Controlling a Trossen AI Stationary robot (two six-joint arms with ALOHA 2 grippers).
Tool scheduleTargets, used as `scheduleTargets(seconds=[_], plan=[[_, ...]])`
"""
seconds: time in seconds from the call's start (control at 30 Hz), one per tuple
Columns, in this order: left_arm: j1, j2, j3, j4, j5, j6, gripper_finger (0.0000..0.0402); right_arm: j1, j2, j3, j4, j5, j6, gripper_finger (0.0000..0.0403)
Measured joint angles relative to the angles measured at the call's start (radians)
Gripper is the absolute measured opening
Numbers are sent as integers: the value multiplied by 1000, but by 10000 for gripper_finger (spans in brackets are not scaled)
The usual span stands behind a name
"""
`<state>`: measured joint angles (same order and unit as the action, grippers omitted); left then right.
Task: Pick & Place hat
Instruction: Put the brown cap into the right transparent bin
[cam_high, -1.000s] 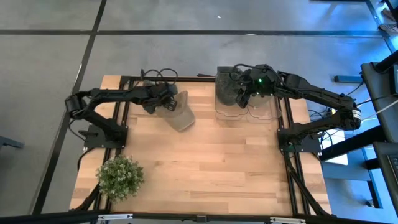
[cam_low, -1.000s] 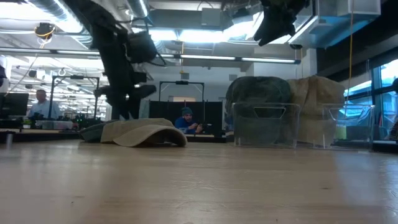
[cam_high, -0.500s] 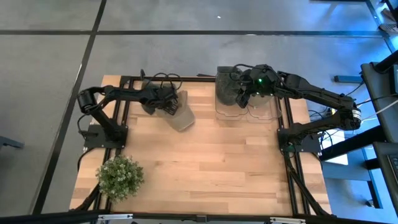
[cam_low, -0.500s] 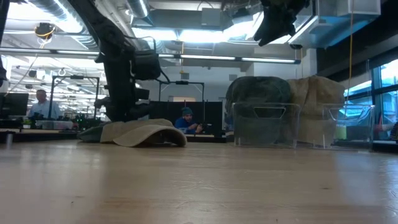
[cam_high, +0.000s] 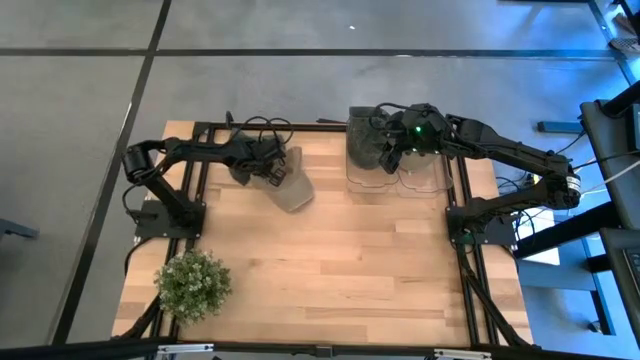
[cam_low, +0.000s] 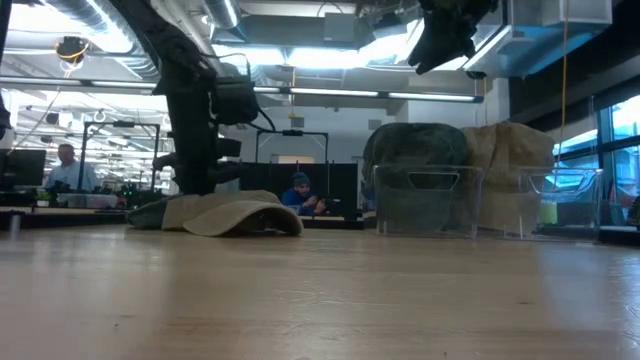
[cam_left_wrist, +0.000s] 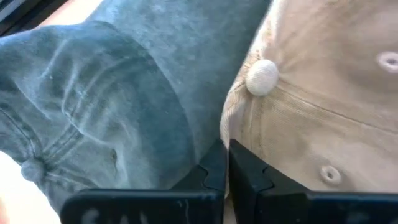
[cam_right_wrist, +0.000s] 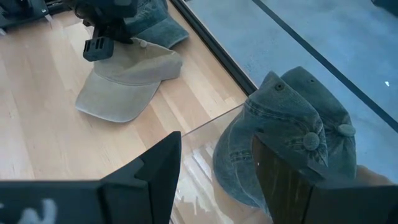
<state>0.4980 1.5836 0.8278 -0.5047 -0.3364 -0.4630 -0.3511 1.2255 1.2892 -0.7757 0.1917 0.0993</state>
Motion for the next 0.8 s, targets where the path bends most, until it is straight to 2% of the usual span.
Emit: scheduleTargets(seconds=[0.23,0.4,0.53,0.7,0.8], plan=[[-54,-68,90,-125,2,43,4,0,0,0,0,-12,-4,197],[-104,-172,163,-158,13,95,4,1,0,0,22,-130,-34,197],[-158,-255,225,-156,67,128,3,21,4,0,110,-245,-85,197],[-230,-334,294,-150,155,128,3,80,38,0,263,-273,-146,197],[-282,-354,329,-150,166,107,3,121,78,1,341,-273,-181,197]])
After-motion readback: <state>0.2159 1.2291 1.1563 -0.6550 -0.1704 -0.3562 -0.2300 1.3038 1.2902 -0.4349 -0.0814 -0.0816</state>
